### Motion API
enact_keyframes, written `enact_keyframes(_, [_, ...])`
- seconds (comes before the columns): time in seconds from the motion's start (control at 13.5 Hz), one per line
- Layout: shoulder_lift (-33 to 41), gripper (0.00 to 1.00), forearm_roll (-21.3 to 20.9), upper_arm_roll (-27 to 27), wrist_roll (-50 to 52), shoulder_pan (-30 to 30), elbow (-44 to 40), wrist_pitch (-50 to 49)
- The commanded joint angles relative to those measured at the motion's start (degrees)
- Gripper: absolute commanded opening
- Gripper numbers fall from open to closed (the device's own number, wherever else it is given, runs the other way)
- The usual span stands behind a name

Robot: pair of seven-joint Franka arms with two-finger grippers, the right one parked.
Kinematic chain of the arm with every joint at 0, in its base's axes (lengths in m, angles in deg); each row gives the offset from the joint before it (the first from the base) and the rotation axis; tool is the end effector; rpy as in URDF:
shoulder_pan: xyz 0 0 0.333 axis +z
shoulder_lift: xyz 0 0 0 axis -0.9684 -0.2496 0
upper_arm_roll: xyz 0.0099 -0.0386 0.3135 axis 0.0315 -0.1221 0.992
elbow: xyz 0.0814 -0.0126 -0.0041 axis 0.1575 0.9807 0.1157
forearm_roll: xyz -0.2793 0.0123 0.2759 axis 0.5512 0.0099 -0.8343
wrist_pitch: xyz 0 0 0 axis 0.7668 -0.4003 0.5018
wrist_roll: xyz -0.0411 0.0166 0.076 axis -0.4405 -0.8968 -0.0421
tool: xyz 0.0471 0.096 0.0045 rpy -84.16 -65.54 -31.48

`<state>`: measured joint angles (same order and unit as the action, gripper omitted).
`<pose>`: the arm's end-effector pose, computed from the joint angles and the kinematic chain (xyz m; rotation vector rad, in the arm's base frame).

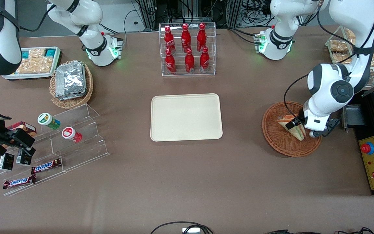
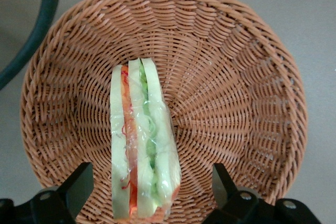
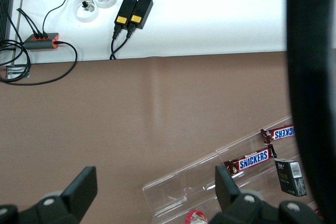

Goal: Place sandwich from basket to tray
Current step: 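Close the left gripper on the sandwich and lift it from the basket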

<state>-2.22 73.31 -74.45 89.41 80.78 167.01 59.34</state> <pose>0.5204 -0.0236 0.2743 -2.9942 -0.7766 0.0823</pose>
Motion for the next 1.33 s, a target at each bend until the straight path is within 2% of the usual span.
enact_keyframes(0.0, [-0.03,1.0,-0.04,0.21,1.2,0.39,2.77,4.04])
enact_keyframes(0.37, [-2.4,0.99,-0.04,0.21,2.26,1.36,3.74,6.69])
enact_keyframes(0.44, [-2.67,0.79,-0.04,0.21,3.39,1.36,3.74,6.69])
enact_keyframes(0.52, [-3.02,0.27,-0.04,0.21,4.27,1.36,3.57,6.78])
enact_keyframes(0.59, [-3.72,0.0,-0.22,0.21,4.28,1.45,3.48,6.95])
enact_keyframes(0.89, [-3.02,0.0,-0.13,0.21,4.81,1.36,2.08,5.91])
enact_keyframes(1.26, [0.93,0.0,-1.01,-0.23,1.31,0.83,-4.32,-6.37])
